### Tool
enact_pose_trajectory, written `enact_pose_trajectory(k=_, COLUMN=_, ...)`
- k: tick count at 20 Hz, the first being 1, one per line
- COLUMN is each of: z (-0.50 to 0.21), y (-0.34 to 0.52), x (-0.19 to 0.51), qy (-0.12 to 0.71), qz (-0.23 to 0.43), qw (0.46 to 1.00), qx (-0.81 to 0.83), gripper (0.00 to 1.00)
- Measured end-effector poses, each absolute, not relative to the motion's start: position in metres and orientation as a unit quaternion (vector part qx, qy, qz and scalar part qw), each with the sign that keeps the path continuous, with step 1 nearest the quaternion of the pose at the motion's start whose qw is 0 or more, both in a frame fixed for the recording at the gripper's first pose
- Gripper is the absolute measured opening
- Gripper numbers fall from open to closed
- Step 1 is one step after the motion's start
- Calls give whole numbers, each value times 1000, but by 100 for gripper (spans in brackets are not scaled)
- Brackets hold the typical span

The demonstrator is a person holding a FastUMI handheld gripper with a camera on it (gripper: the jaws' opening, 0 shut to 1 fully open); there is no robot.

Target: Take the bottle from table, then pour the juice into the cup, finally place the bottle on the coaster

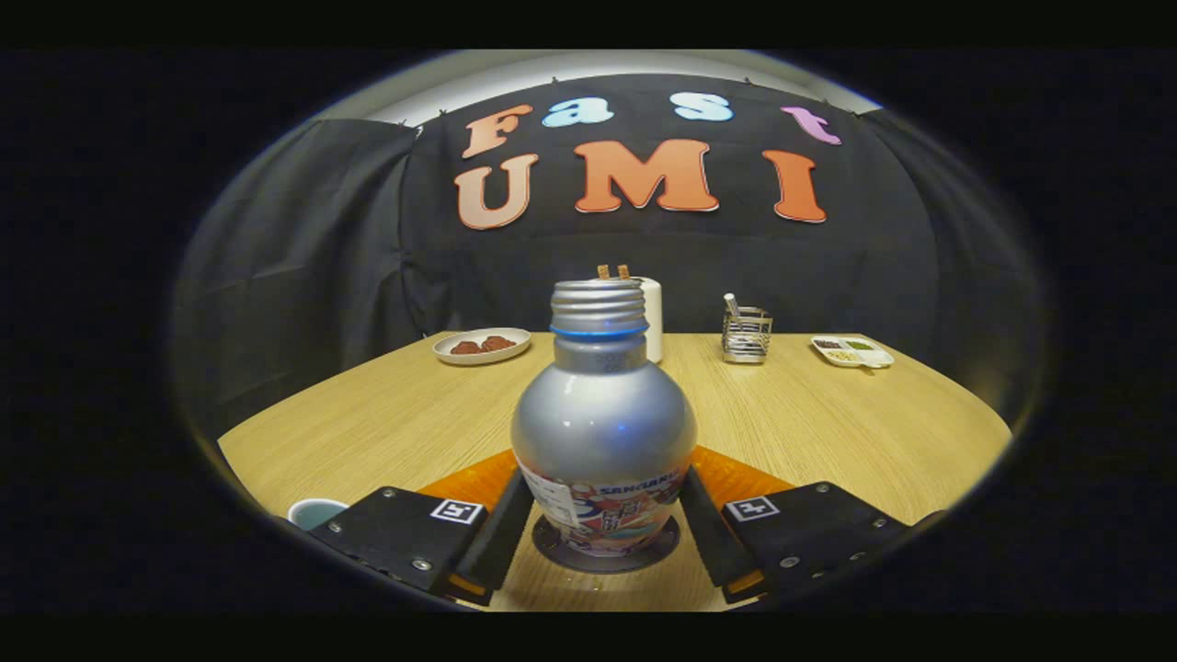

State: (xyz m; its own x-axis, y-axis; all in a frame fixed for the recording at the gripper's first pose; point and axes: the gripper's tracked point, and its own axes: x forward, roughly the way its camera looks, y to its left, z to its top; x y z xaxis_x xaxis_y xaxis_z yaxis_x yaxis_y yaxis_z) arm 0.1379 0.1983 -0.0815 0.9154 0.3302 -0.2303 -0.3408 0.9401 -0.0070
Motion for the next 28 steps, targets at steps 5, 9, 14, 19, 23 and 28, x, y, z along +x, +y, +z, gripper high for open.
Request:
enact_pose_trajectory(k=5, z=-83, y=201, x=129, qy=114, qz=182, qw=976, qx=-33, gripper=86)
enact_pose_trajectory(k=9, z=-68, y=194, x=115, qy=100, qz=185, qw=977, qx=-22, gripper=97)
enact_pose_trajectory(k=14, z=-57, y=173, x=91, qy=97, qz=177, qw=979, qx=-29, gripper=97)
enact_pose_trajectory(k=19, z=-23, y=140, x=58, qy=64, qz=159, qw=985, qx=-27, gripper=97)
enact_pose_trajectory(k=23, z=1, y=105, x=34, qy=39, qz=141, qw=989, qx=-12, gripper=97)
enact_pose_trajectory(k=28, z=11, y=53, x=18, qy=28, qz=97, qw=995, qx=-4, gripper=97)
